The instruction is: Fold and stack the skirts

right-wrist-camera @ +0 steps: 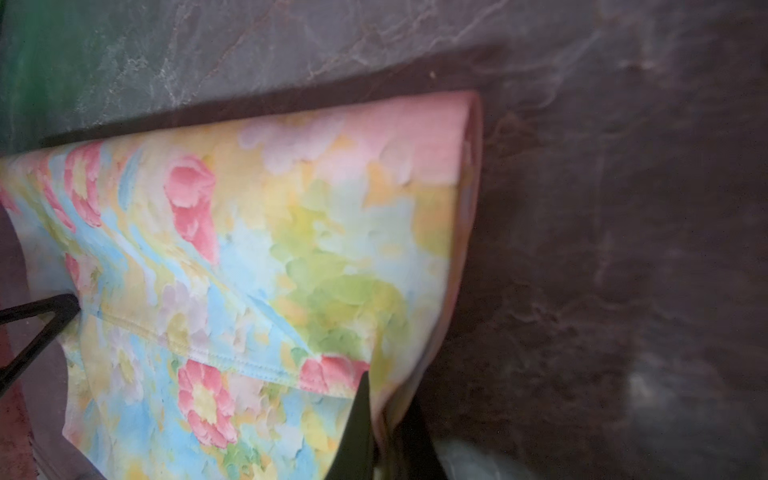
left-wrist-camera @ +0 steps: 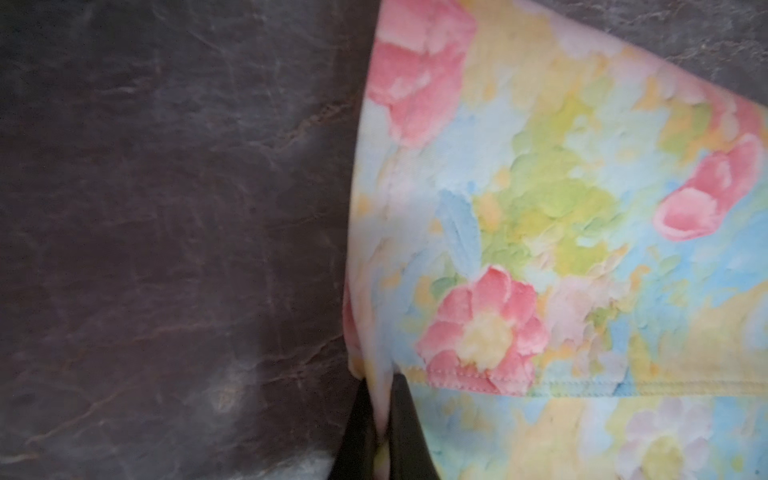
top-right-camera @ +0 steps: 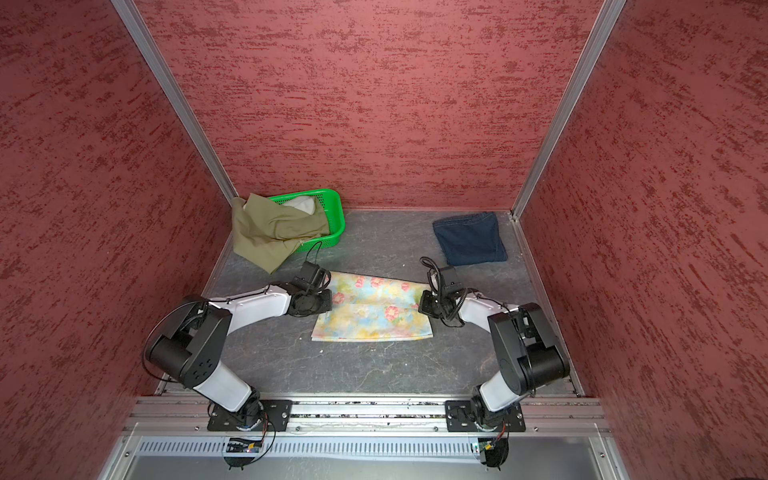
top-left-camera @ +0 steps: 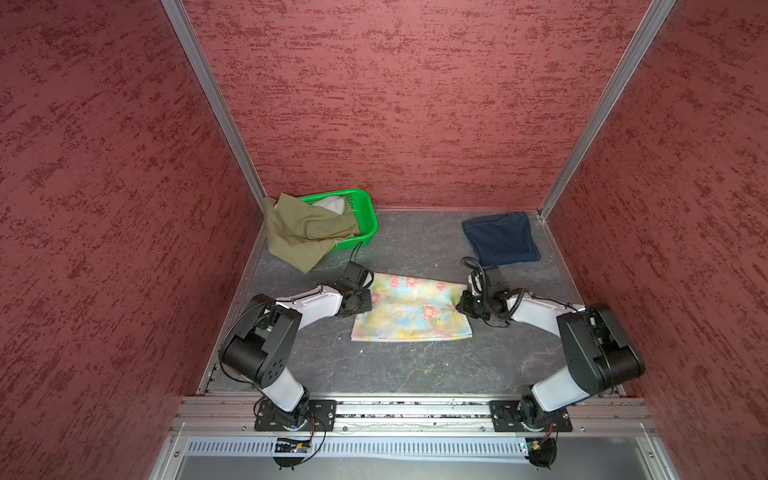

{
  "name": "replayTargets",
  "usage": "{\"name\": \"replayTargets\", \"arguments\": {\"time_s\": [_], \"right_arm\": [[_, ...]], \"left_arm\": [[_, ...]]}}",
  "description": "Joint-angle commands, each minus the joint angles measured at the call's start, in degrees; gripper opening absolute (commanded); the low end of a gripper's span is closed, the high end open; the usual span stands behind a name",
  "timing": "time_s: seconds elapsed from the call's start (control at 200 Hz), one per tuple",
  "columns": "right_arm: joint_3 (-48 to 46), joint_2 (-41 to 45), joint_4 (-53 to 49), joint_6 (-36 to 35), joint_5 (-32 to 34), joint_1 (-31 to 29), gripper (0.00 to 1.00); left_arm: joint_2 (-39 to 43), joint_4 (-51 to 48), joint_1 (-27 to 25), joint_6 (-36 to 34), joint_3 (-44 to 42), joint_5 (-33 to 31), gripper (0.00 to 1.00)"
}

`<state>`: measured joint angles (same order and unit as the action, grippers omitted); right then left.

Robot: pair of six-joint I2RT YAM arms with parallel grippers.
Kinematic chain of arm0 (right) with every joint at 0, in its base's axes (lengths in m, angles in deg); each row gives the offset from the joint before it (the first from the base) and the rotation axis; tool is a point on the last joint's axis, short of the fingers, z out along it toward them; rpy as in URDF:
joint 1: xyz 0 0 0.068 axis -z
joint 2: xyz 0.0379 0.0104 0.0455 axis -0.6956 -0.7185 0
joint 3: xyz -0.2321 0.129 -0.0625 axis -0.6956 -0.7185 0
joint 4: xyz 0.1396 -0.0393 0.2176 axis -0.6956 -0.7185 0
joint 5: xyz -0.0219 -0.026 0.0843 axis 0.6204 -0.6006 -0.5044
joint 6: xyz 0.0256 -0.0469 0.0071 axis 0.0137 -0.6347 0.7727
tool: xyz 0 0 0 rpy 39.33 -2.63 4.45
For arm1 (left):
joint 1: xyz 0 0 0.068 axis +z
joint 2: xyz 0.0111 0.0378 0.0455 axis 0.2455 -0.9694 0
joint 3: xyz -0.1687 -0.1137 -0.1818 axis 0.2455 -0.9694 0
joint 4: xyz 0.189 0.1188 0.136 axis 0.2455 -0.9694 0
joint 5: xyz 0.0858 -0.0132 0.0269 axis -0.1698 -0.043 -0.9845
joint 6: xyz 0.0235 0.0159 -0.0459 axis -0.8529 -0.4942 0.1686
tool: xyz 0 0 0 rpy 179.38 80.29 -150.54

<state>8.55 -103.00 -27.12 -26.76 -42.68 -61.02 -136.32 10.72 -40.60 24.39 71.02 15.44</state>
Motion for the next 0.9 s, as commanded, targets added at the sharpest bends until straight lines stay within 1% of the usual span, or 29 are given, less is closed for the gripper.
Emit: {"name": "replayTargets", "arguments": {"time_s": [0.0, 0.13, 0.145, 0.205, 0.306, 0.396, 0.526, 0.676, 0.706, 0.897], "right_arm": [[2.90, 2.56, -9.90, -1.33, 6.21, -0.60, 0.00], [6.66, 5.74, -16.02, -1.52, 11.17, -1.65, 0.00], [7.11, 7.31, -16.69, -1.52, 11.59, -1.84, 0.00], [8.59, 8.95, -18.88, -1.34, 13.06, -2.69, 0.00], [11.31, 10.24, -22.30, -0.72, 16.14, -4.99, 0.00], [13.85, 10.31, -24.24, 0.59, 17.46, -7.51, 0.00], [18.19, 8.79, -26.54, 3.69, 18.96, -12.59, 0.00], [23.30, 6.36, -26.61, 8.80, 18.37, -18.36, 0.00], [24.22, 4.24, -26.40, 9.95, 18.29, -19.35, 0.00], [27.01, -0.97, -20.14, 17.86, 15.88, -24.00, 0.00]], "left_arm": [[-2.00, -0.81, -0.98, 1.26, -2.05, 2.12, 0.00], [-2.61, 1.25, -1.12, 2.47, -2.55, 3.35, 0.00], [-2.65, 1.64, -1.18, 2.71, -2.72, 3.73, 0.00], [-2.84, 3.13, -1.80, 3.62, -3.06, 4.27, 0.00], [-3.93, 4.54, -3.28, 4.69, -2.90, 4.66, 0.00], [-4.88, 5.93, -4.32, 5.51, -2.71, 5.30, 0.00], [-5.20, 7.81, -5.41, 6.66, -2.95, 5.87, 0.00], [-5.37, 9.75, -6.95, 7.55, -3.38, 6.46, 0.00], [-5.38, 10.35, -7.12, 7.76, -3.74, 6.81, 0.00], [-4.77, 12.99, -7.36, 8.37, -5.47, 8.13, 0.00]]}}
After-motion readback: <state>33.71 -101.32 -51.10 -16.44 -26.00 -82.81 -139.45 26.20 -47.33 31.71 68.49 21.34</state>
